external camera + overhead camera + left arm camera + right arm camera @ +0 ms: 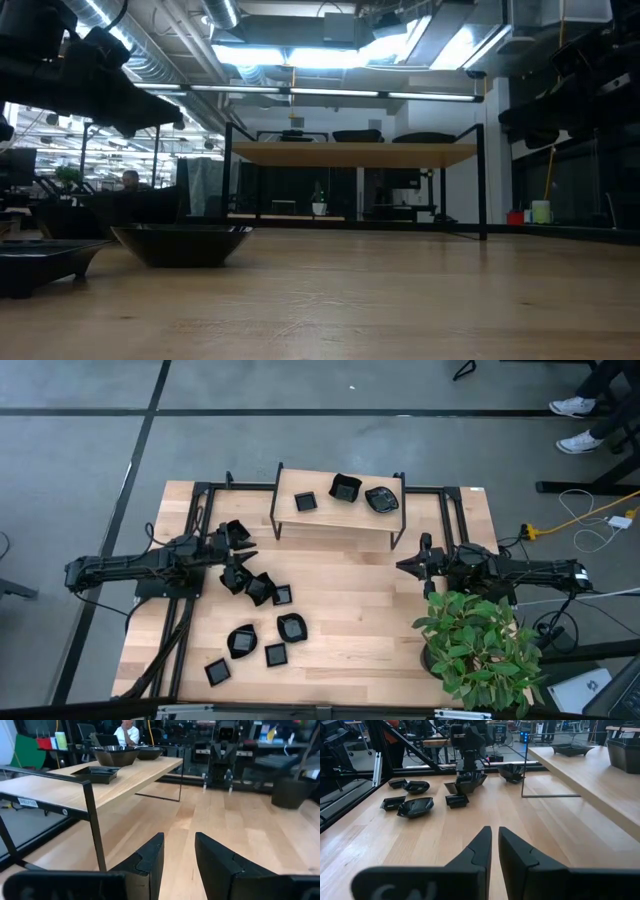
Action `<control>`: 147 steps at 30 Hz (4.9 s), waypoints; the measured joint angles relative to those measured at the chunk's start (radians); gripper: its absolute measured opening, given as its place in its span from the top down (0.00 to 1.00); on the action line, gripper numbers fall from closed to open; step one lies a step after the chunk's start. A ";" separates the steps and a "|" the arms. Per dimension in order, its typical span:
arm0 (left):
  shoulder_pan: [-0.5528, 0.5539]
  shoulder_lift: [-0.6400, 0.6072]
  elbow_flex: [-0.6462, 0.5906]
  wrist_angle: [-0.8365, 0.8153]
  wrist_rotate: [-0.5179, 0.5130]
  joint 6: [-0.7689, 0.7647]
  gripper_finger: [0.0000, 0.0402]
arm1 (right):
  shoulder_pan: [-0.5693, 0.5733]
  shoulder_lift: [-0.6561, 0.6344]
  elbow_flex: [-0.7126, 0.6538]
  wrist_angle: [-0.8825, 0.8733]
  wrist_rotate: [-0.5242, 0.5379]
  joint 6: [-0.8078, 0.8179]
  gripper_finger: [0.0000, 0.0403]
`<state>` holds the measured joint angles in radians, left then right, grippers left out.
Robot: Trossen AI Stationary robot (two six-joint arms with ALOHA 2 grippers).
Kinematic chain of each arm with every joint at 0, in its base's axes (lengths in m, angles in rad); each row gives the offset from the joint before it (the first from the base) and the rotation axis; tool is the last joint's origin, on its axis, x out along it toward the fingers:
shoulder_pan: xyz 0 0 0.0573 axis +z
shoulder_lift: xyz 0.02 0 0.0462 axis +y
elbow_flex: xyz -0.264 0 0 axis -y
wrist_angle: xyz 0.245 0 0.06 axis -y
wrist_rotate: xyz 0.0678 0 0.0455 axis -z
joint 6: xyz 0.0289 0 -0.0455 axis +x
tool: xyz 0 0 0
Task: Pick & Place Mini shaped plates
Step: Stack the distorted square plate on top of the distorted square plate on the shelf
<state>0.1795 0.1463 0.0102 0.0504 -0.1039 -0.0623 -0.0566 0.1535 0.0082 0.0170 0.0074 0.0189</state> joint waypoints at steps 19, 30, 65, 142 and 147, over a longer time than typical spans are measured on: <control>-0.002 0.341 0.432 -0.497 -0.254 0.120 0.74 | 0.000 0.000 0.000 0.000 0.000 0.002 0.92; -0.002 0.619 0.720 -0.699 -0.398 0.098 0.74 | 0.000 0.000 0.000 0.000 0.000 0.002 0.92; 0.080 1.076 0.813 -1.182 -0.192 -0.321 0.67 | 0.000 0.000 0.000 0.000 0.000 0.002 0.92; 0.164 1.075 0.756 -1.062 -0.245 -0.231 1.00 | 0.000 0.000 0.000 0.000 0.000 0.002 0.92; 0.140 0.971 0.768 -1.013 -0.231 -0.231 1.00 | 0.000 0.000 0.000 0.000 0.000 0.002 0.92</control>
<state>0.3190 1.1178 0.7783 -0.9630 -0.3348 -0.2935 -0.0570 0.1532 0.0082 0.0166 0.0074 0.0212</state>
